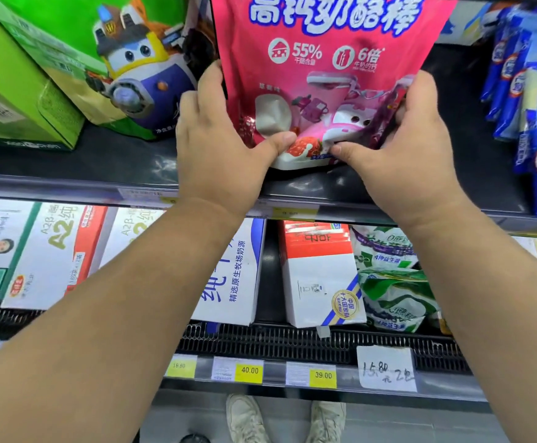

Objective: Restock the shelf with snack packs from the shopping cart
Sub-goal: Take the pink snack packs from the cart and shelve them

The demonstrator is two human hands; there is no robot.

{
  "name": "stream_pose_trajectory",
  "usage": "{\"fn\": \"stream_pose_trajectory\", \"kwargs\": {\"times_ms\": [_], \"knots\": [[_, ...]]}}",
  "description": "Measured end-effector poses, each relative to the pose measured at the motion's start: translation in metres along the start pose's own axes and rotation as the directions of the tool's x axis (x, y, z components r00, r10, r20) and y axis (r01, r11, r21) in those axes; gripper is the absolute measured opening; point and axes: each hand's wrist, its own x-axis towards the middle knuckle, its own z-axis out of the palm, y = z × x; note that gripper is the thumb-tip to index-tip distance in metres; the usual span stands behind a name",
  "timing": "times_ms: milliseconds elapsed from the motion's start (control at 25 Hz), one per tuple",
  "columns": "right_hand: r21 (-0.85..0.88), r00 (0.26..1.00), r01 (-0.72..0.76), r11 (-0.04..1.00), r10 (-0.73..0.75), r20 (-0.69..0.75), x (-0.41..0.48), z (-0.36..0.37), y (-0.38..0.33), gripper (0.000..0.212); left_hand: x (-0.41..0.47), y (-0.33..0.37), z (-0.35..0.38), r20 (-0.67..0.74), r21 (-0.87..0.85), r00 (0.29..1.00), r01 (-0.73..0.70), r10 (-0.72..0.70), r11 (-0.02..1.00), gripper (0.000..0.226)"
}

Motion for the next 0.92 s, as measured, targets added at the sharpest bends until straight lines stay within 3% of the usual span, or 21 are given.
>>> {"fn": "stream_pose_trajectory", "kwargs": {"times_ms": [120,200,280,360,400,720,880,920], "knots": [[0.21,0.996,-0.092,0.973,0.094,0.003,-0.001,0.005,-0.001,0.053,-0.004,0.001,0.004,-0.03,-0.041,0.999,0.019,-0.02,0.999,0.09],[0.354,0.988,-0.15,0.923,0.156,0.012,-0.003,0.008,-0.003,0.033,-0.004,-0.001,0.005,-0.026,-0.128,0.999,0.015,-0.018,0.992,0.077],[0.367,0.985,-0.151,0.918,0.172,-0.025,-0.002,0.008,-0.001,0.018,-0.001,-0.006,0.006,-0.028,-0.148,0.999,0.027,-0.031,0.989,0.047],[0.363,0.979,-0.147,0.92,0.188,-0.079,0.001,0.009,0.0,0.023,0.006,-0.009,0.008,-0.061,-0.175,0.995,0.071,-0.082,0.982,0.014],[0.366,0.977,-0.144,0.919,0.191,-0.094,0.002,0.01,0.002,0.025,0.01,-0.011,0.008,-0.068,-0.206,0.989,0.112,-0.128,0.972,0.009],[0.378,0.961,-0.168,0.91,0.237,-0.144,0.007,0.013,0.003,0.026,0.026,-0.012,0.015,-0.08,-0.253,0.957,0.252,-0.279,0.934,0.018],[0.447,0.956,-0.174,0.878,0.26,-0.139,0.001,0.015,0.001,0.007,0.019,-0.009,0.013,-0.138,-0.257,0.957,0.216,-0.257,0.942,0.009],[0.462,0.957,-0.16,0.872,0.252,-0.143,-0.004,0.014,0.0,0.014,0.014,-0.006,0.011,-0.152,-0.271,0.956,0.203,-0.25,0.941,0.015]]}}
